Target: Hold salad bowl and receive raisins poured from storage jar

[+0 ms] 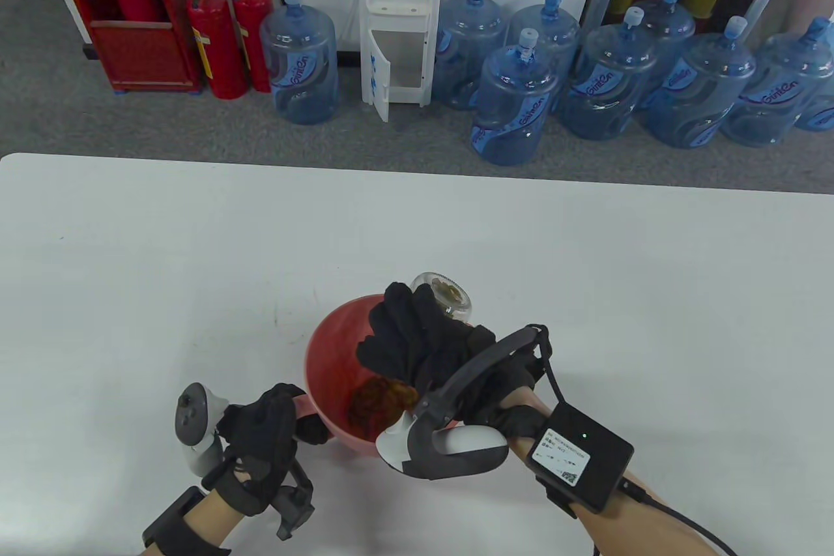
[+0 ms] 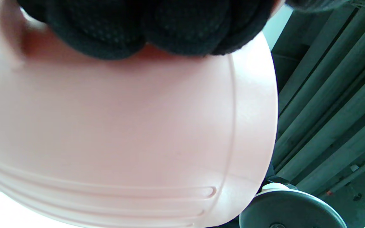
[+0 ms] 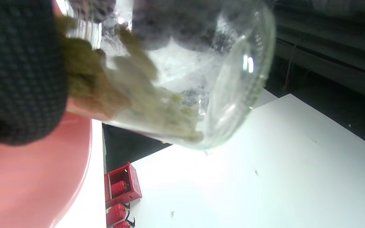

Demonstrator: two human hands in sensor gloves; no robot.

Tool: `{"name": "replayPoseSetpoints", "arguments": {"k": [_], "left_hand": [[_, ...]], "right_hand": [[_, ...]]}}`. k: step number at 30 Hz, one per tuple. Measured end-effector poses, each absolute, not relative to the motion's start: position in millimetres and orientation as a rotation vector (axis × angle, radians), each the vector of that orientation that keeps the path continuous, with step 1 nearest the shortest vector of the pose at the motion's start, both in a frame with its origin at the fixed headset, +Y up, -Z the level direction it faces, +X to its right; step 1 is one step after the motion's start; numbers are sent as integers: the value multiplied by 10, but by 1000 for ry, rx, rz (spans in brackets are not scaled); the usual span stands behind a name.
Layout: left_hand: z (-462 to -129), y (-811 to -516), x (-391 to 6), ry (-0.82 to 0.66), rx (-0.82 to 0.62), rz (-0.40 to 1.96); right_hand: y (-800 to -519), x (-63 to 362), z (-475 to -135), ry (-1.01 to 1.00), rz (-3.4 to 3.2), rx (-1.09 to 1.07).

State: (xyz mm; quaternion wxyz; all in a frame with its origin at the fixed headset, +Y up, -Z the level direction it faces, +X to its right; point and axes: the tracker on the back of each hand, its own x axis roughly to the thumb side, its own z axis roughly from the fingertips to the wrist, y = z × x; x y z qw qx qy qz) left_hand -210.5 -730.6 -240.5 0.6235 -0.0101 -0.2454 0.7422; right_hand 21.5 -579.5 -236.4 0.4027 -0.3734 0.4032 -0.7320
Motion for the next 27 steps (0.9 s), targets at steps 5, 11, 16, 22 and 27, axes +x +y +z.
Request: {"name": "replayPoseSetpoints", "arguments": {"k": [5, 11, 16, 22, 27], "left_hand": [[-2405, -7304, -2109, -560, -16, 1708], [-2406, -7295, -2120, -558, -4, 1718], [-2405, -7293, -2126, -556, -2, 1722], [-2407, -7291, -2141, -546, 9, 1725], [-2408, -7282, -2176, -529, 34, 1731]], "right_hand": [[-5742, 267, -2398, 974, -2044, -949], [-5660, 239, -2363, 964, -2180, -949], [-5559, 282, -2375, 986, -2311, -931], [-5450, 600, -2434, 1076, -2684, -841], [-5532, 1143, -2522, 1140, -3151, -687]]}}
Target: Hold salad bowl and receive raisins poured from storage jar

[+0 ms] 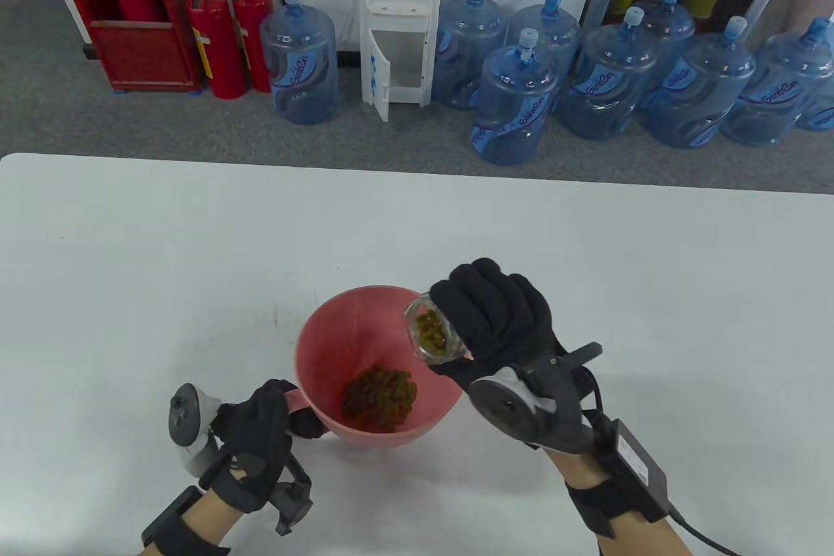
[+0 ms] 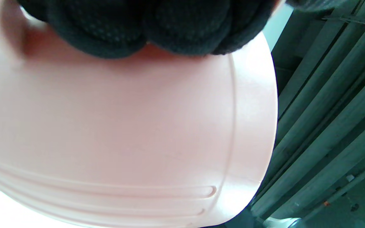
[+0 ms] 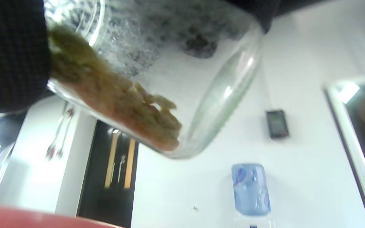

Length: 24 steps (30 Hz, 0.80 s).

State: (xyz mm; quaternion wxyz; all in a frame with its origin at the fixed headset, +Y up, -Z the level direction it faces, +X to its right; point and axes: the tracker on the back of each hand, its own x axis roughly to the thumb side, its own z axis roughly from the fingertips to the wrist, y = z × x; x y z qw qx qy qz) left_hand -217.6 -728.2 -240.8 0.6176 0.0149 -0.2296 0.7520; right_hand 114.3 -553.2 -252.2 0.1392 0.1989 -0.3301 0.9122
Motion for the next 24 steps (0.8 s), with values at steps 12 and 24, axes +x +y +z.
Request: {"name": "replayPoseSetpoints", "arguments": {"k": [12, 24], "left_hand": [[-2421, -7275, -2239, -496, 68, 1726], [-2438, -7267, -2277, -471, 90, 1723]], "right_hand": [[-6659, 2408, -2847, -432, 2320, 62], [-7268, 2990, -3101, -131, 2341, -138]]}}
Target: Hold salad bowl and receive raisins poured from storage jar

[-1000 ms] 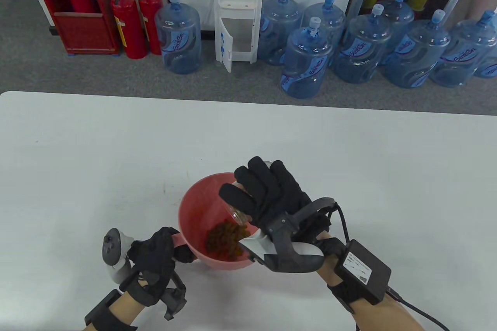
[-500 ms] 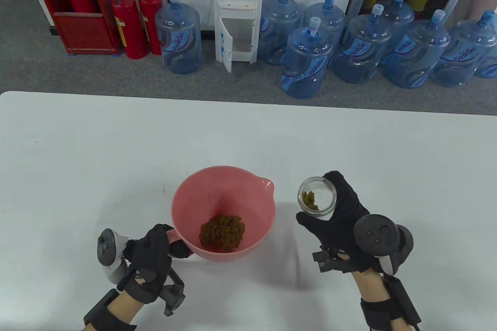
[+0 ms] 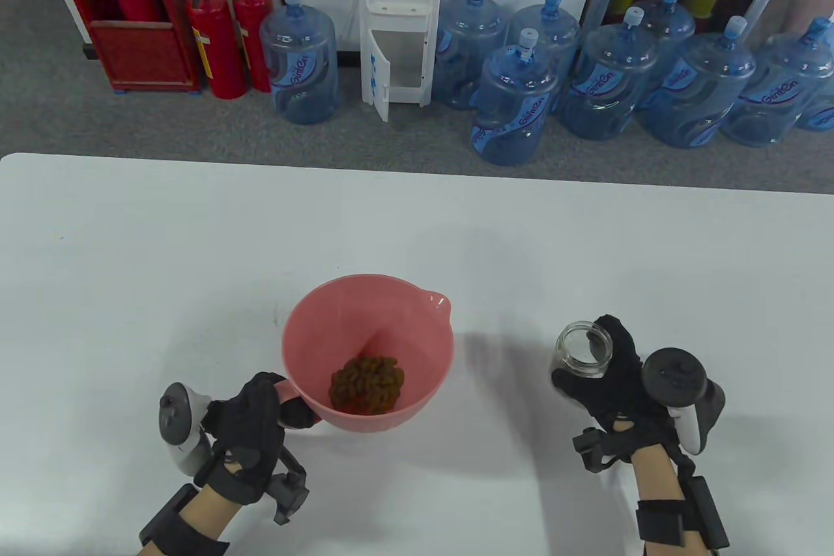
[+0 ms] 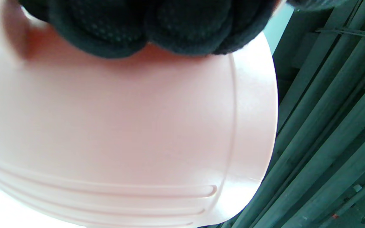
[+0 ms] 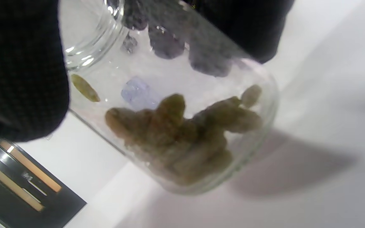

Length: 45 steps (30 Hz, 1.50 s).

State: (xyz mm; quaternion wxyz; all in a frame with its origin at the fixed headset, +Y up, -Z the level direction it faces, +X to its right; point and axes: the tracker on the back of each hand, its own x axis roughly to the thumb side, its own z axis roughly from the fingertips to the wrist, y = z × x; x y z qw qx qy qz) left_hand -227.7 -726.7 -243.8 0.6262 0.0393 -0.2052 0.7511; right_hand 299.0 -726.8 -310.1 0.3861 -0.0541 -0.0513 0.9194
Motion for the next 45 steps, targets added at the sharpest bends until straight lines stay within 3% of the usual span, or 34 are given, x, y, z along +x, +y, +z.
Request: {"name": "replayPoseSetpoints", "arguments": {"k": [9, 14, 19, 24, 27, 31, 40, 45], "left_hand": [[-2437, -7271, -2293, -471, 88, 1725], [-2439, -7271, -2296, -472, 89, 1727], [-2441, -7276, -2296, -474, 90, 1723], [-2435, -7259, -2308, -476, 114, 1717], [-2421, -7230, -2315, -481, 135, 1707], [-2419, -7230, -2321, -480, 140, 1706], [-2409, -7215, -2294, -471, 143, 1657], [-2542, -7106, -2244, -396, 109, 1616]], "right_hand": [[-7370, 3106, -3123, -35, 2303, -157], [-7243, 3153, -3067, -16, 2401, -104], [-6863, 2969, -2867, -265, 2494, 10], [-6626, 2323, -2570, -473, 2568, 346], [-6700, 1887, -2427, -479, 2662, 529], [-6879, 1637, -2379, -409, 2723, 639], [-6964, 1563, -2370, -385, 2760, 686], [-6966, 1563, -2370, -394, 2760, 693]]}}
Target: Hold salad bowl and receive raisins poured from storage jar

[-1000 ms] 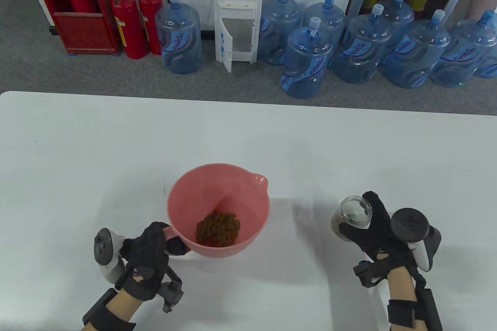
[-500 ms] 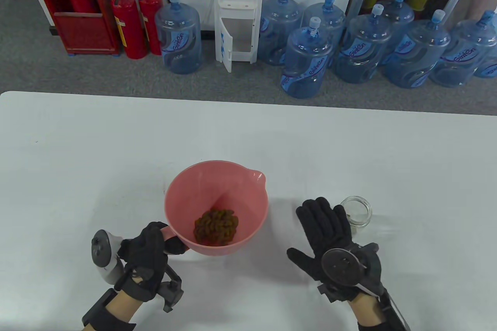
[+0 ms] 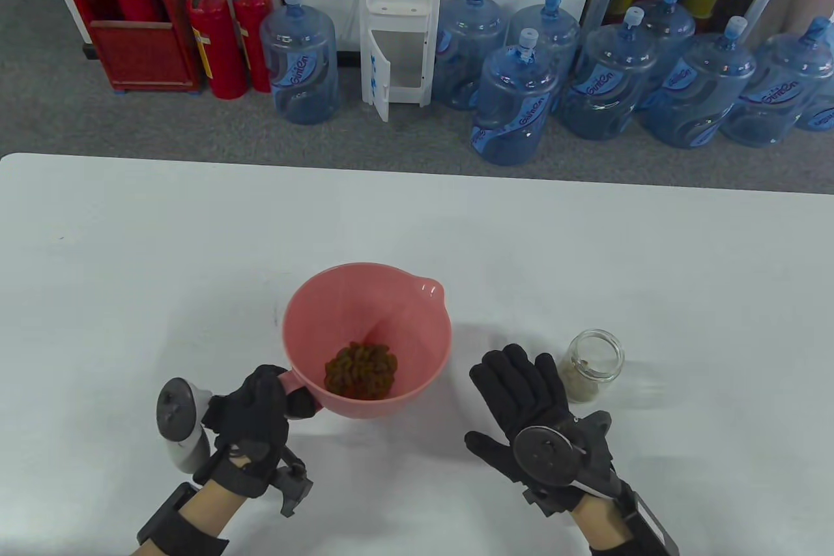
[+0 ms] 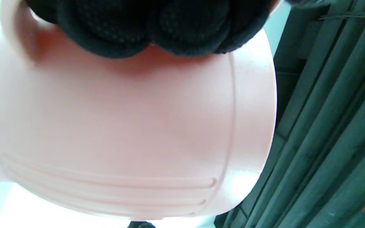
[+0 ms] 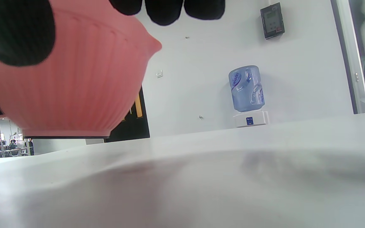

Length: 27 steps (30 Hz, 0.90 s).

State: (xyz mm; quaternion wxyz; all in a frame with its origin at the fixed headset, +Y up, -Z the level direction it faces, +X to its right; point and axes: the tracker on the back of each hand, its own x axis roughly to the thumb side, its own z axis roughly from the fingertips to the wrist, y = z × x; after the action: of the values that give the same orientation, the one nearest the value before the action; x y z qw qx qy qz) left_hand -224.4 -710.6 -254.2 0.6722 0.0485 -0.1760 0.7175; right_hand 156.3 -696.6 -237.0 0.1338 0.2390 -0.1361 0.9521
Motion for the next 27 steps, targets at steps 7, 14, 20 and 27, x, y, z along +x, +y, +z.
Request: {"name": "replayPoseSetpoints", "arguments": {"k": [7, 14, 20, 27], "left_hand": [[-3118, -6858, -1969, -347, 118, 1518], [-3697, -6885, -1689, -275, 124, 1510], [-3894, -7081, -1592, -208, 99, 1518], [-3887, -7312, -1579, -192, 36, 1508]], "right_hand": [[-6993, 1535, -2360, -375, 2772, 723], [-6988, 1528, -2351, -363, 2775, 737], [-6992, 1517, -2348, -348, 2781, 748], [-7000, 1526, -2364, -357, 2798, 709]]}}
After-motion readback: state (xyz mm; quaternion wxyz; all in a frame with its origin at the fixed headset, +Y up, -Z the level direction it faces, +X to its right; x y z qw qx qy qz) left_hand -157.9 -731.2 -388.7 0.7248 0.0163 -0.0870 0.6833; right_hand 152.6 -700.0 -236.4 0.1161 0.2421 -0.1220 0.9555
